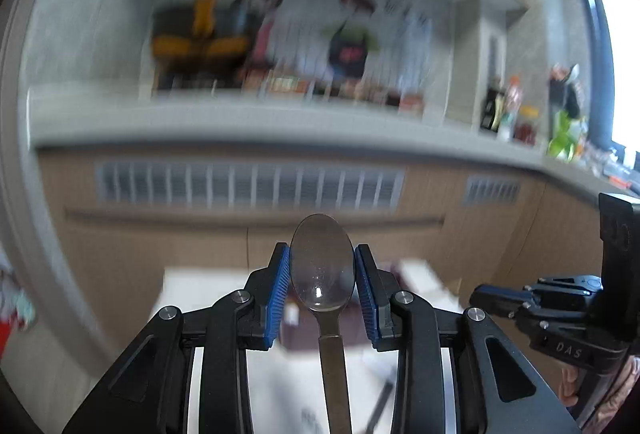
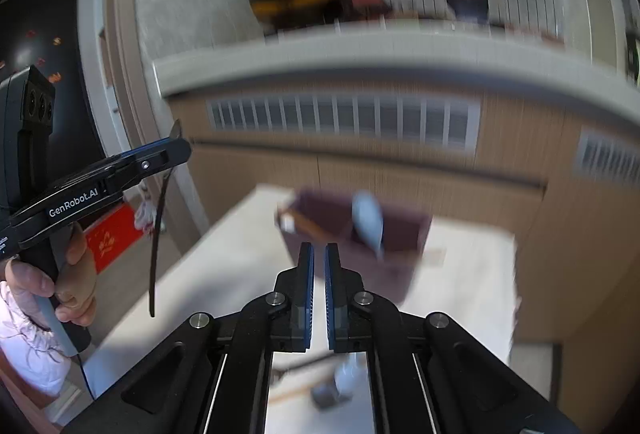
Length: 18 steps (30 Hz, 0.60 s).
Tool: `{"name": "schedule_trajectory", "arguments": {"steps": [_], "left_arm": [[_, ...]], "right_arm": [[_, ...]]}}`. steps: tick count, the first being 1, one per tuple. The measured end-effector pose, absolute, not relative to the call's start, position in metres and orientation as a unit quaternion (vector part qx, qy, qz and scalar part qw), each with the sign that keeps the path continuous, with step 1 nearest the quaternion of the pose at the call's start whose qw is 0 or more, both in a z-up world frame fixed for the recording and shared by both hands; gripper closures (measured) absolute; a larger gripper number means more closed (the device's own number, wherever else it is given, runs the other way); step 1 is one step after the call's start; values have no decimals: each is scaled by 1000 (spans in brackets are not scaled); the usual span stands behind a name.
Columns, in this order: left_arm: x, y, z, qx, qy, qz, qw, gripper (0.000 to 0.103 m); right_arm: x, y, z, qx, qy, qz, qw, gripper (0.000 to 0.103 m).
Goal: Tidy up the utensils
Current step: 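Carry both spoons over the caddy and open both tools to drop them in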
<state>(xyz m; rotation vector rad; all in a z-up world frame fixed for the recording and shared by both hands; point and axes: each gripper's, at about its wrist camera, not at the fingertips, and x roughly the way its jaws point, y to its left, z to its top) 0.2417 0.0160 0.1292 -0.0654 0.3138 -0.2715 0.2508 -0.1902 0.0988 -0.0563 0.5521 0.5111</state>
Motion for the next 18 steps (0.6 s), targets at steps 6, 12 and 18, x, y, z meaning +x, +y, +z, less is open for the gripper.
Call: {"name": "schedule_trajectory", "arguments": {"steps": [6,12,18], "left_arm": [[273,5,195,-23,70,-144,987,69],[298,9,181,-46,104,-142,983,69],[297,8,150,-47,131,-145,979,69]], "right_arm": [[275,-185,166,-63,226,246,940,98],[310,-173,102,-96,355,275,889,83],[336,-164,-12,-107,472,255,837,83]]}}
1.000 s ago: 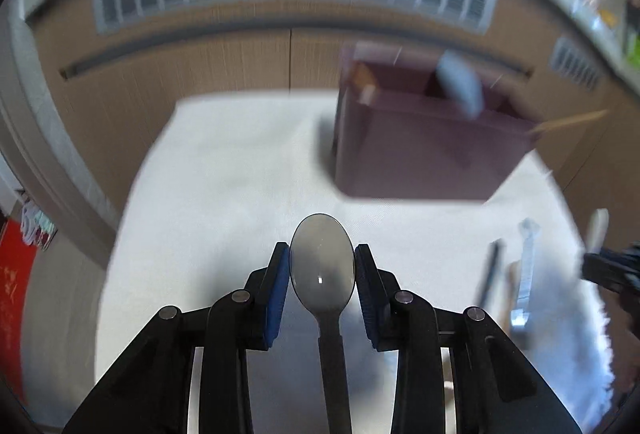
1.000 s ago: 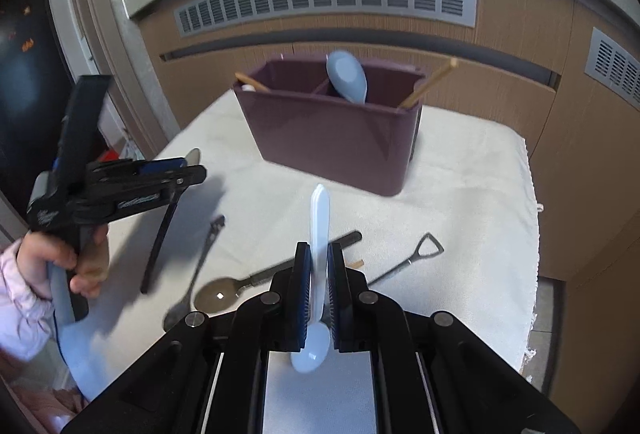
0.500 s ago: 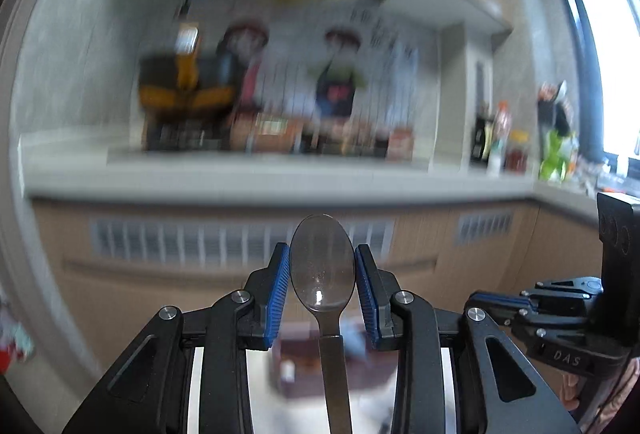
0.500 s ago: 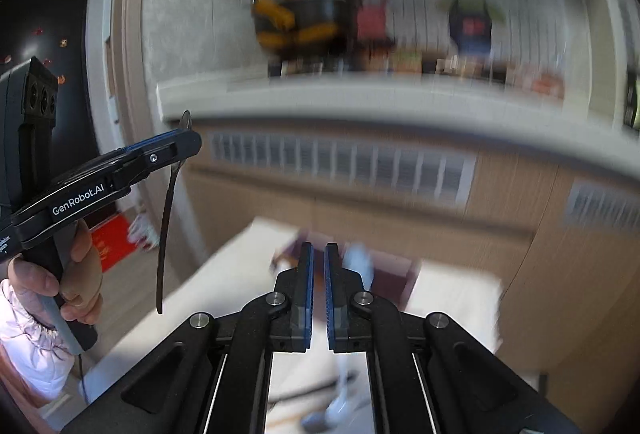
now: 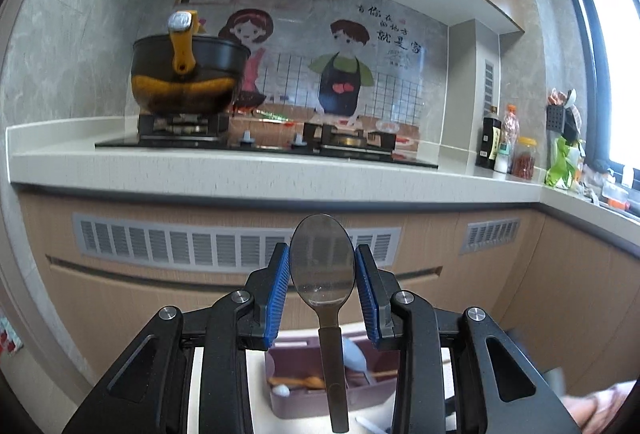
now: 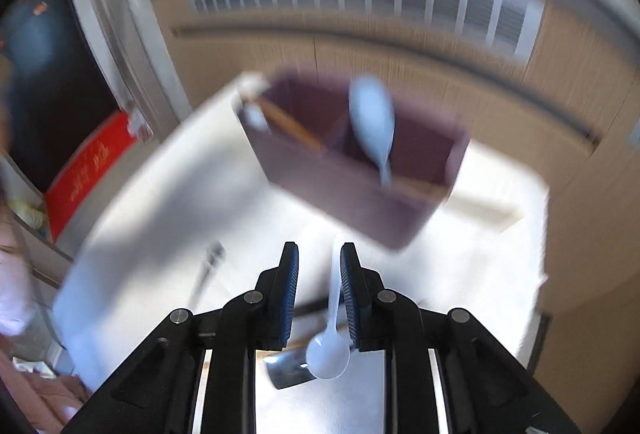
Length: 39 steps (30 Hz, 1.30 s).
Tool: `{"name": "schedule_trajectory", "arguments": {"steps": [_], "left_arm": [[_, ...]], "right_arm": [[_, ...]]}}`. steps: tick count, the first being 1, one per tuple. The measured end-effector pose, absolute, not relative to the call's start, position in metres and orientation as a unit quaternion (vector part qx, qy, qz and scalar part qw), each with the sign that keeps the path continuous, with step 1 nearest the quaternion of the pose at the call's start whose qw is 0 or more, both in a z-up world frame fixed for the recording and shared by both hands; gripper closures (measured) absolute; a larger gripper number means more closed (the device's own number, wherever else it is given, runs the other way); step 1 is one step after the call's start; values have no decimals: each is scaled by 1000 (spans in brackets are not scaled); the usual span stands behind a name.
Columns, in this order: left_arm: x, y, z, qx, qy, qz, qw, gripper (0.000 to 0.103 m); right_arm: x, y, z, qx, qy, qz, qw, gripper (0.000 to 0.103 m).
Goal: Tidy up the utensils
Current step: 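Carry both spoons over the caddy and open both tools to drop them in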
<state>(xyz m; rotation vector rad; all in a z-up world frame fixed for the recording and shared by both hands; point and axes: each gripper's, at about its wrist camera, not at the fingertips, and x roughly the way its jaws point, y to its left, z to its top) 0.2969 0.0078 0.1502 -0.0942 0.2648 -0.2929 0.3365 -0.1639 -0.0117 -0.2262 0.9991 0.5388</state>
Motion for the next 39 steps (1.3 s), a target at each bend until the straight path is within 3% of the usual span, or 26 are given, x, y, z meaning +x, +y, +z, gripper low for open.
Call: {"name": "schedule_trajectory", "arguments": {"steps": [9,10,11,12,20,28,31,39], "left_arm": [[292,16,134,-52,149,-139,978,69],[292,17,133,-54,152,-139,977,69],[292,18,132,-56,153,-138,977,69],[292,19,131,-57,154,-138,977,69],[291,18,134,-72,151,-148,975,69],[302,11,164,-82,100,-150,980,69],[312,9,168,-83,84,-139,983,69],[355,16,131,-97,108,-119,982,69]], "right_arm": [[360,-147,-88,-143,524,217,811,83],[360,-148,-87,-141,523,216,812,84],[360,-148,-87,-141,525,214,811,95],[358,-149,-85,-145,522,211,814,94],[321,-179,6,-58,420,243,873,94],[302,-198,142,-23,173,193,966,94],[314,-195,147,-2,134,171,976,94],[376,-185,103,34,156,137,978,94]]}}
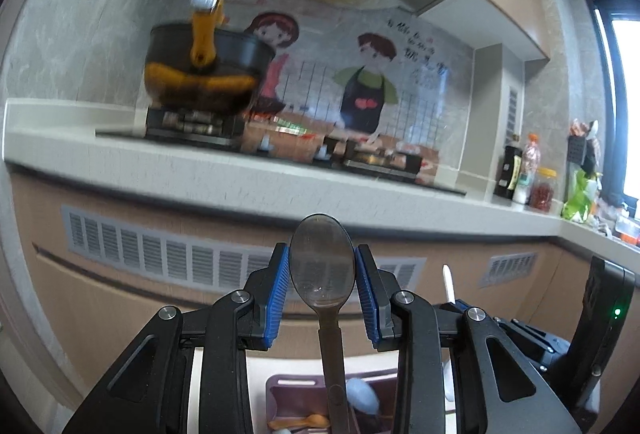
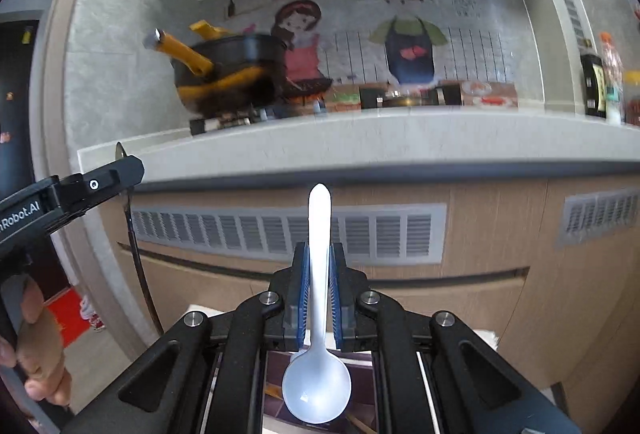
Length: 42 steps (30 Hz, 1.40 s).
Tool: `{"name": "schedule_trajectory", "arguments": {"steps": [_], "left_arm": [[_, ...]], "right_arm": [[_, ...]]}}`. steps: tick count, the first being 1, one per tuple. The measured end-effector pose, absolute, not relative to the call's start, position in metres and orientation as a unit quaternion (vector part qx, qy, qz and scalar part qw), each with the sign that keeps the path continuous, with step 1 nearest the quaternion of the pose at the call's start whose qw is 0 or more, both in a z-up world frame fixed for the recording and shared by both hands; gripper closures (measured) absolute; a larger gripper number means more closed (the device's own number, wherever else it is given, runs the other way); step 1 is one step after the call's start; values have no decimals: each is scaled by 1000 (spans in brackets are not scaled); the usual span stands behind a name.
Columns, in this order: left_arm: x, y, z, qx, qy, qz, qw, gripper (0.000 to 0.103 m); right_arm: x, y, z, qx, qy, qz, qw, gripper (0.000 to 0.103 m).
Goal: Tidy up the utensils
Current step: 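Carry both spoons over the caddy and open both tools to drop them in, then move both tools back over the remaining utensils on the cloth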
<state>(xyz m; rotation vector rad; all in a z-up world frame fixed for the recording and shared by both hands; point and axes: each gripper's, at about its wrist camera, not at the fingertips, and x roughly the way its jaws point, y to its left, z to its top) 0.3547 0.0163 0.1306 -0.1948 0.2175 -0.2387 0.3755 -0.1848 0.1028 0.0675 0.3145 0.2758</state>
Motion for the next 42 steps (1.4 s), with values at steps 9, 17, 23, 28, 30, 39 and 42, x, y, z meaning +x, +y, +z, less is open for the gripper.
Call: {"name": "schedule_trajectory", "arguments": {"steps": [9,17,23,28,30,39,42], "left_arm": [[407,15,59,-110,162,-110,974,69],[416,4,20,-102,197,-119,968,64],[401,3,23,-95,212,-121,965,49],[377,13,44,-100,213,-106,966,41],[363,16,50,-94,212,-97,968,35],[303,21,43,-68,257,-83,960,27],[286,14,31,-49,277,-95,955,26]], "right_arm": [[403,-175,38,14,190,97,977,94],[402,-173,16,-8,193,88,977,92],[384,-184,24,17,173,84,981,32],[353,-199,52,28,139,60,988,11],[340,-207,63,32,128,55,990,9],[273,-223,91,-24,102,-3,994,0],[260,-225,87,-51,124,-14,991,0]]}}
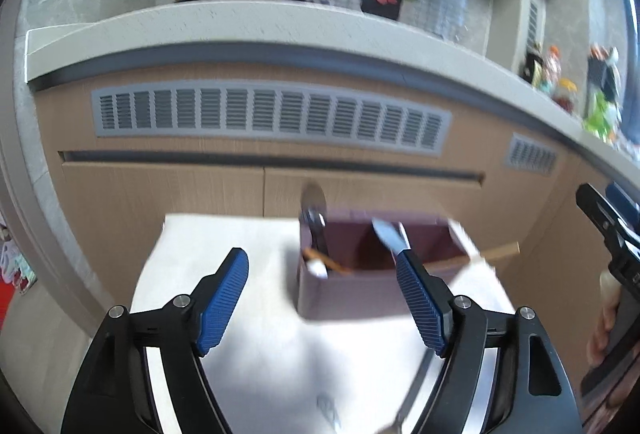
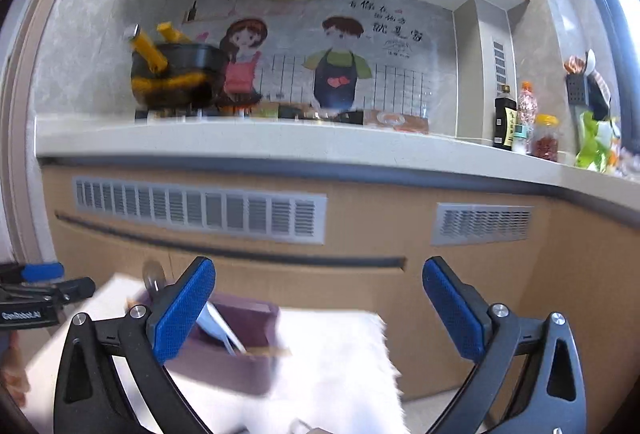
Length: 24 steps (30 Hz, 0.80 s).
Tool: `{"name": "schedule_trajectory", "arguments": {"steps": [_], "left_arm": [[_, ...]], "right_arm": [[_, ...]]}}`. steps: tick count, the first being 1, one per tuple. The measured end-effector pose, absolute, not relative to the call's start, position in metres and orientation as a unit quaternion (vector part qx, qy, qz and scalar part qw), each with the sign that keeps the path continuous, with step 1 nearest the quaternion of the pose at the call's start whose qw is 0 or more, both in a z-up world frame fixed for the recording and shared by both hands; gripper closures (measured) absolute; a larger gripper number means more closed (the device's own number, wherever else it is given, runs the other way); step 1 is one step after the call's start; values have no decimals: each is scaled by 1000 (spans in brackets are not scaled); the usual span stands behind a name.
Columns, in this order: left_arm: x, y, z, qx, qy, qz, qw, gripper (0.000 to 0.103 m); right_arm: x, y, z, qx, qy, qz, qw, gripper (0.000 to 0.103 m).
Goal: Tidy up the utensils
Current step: 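Move both tools back over the remaining utensils on the cloth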
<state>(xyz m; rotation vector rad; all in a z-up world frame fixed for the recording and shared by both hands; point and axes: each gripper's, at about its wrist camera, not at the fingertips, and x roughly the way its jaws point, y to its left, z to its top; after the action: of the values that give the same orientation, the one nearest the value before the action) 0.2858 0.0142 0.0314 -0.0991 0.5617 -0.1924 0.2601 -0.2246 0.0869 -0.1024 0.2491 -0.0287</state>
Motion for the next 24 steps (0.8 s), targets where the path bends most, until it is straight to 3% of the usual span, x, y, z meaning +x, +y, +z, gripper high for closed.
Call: {"name": "schedule_trajectory", "arguments": {"steps": [9,17,19,21,24], "left_arm": [[251,-5,-32,16,371,-132,919,26],[223,-2,-73,20,431,-177,885,26],[221,-10,-76,15,440,-203,875,29],[224,-22,-78,26,449,-232,863,45],[233,-40,-82,53,464,-258,846,56]], "right_arm": [[258,-229,14,-65,304,-5,950,0],[255,-229,-50,-56,392,24,918,0],[256,-232,-61,-39,411,39,910,0],[255,-235,-69,-24,425,45,904,0],[248,-237,-75,-21,431,46,901,0]]}}
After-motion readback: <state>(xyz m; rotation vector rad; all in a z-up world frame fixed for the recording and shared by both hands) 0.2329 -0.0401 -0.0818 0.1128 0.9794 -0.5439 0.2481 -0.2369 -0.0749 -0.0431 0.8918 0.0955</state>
